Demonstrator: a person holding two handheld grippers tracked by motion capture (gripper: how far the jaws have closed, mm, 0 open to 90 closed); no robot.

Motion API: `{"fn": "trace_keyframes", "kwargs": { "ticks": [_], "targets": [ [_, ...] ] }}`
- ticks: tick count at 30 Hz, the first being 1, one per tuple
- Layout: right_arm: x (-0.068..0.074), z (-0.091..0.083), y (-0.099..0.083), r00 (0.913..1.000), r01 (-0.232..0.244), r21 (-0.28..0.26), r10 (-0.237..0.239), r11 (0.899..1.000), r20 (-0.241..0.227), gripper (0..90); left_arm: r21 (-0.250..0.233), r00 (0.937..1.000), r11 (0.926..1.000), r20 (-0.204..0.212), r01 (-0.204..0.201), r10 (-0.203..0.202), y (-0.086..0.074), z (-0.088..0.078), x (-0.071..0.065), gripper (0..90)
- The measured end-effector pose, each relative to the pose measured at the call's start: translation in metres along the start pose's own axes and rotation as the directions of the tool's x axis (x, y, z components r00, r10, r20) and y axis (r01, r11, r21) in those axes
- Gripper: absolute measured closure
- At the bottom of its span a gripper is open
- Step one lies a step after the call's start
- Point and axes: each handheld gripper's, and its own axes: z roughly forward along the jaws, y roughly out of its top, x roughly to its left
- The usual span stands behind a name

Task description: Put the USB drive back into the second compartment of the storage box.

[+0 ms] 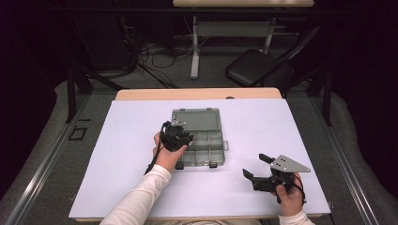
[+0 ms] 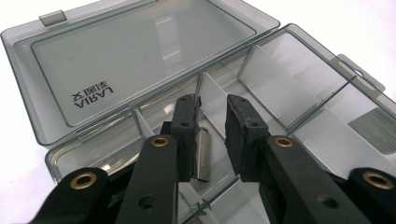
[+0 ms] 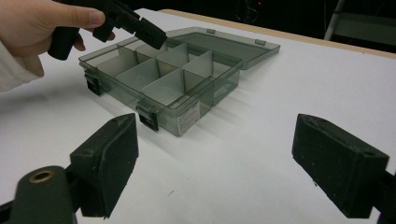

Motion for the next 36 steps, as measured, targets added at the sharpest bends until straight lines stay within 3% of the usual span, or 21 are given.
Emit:
{"fn": "trace_keyframes", "kwargs": {
  "ticks": [5, 12, 18, 29, 32, 36],
  "targets": [
    [0.000, 0.000, 0.000, 1.0000, 0.002, 0.002, -0.002, 1.000, -0.003, 14.3, -0.014, 1.0000, 0.9999, 0.002, 0.003, -0.003, 0.001, -0.004, 0.000, 67.8],
    [-0.001, 0.000, -0.001, 1.0000, -0.002, -0.001, 0.002, 1.000, -0.002, 14.3, -0.042, 0.9998, 0.9989, 0.012, 0.019, -0.019, 0.001, -0.007, -0.002, 49.5],
    [-0.001, 0.001, -0.001, 1.0000, -0.005, 0.005, 0.005, 1.000, -0.002, 14.3, -0.055, 0.9997, 0.9984, 0.021, 0.015, -0.014, 0.002, -0.013, -0.004, 39.6],
    [-0.002, 0.001, -0.002, 0.9999, -0.012, 0.010, 0.012, 1.000, 0.001, 14.3, -0.050, 0.9992, 0.9983, 0.023, -0.031, 0.032, 0.001, -0.020, -0.006, 25.5],
    [-0.002, 0.002, -0.003, 1.0000, -0.005, 0.012, 0.005, 1.000, 0.001, 14.3, -0.067, 0.9991, 0.9976, 0.036, -0.020, 0.023, 0.000, -0.023, -0.008, 22.3],
    [-0.002, 0.002, -0.003, 1.0000, -0.008, 0.010, 0.008, 1.000, 0.003, 14.3, -0.080, 0.9982, 0.9961, 0.045, -0.037, 0.041, 0.000, -0.028, -0.007, 15.4]
  ]
}}
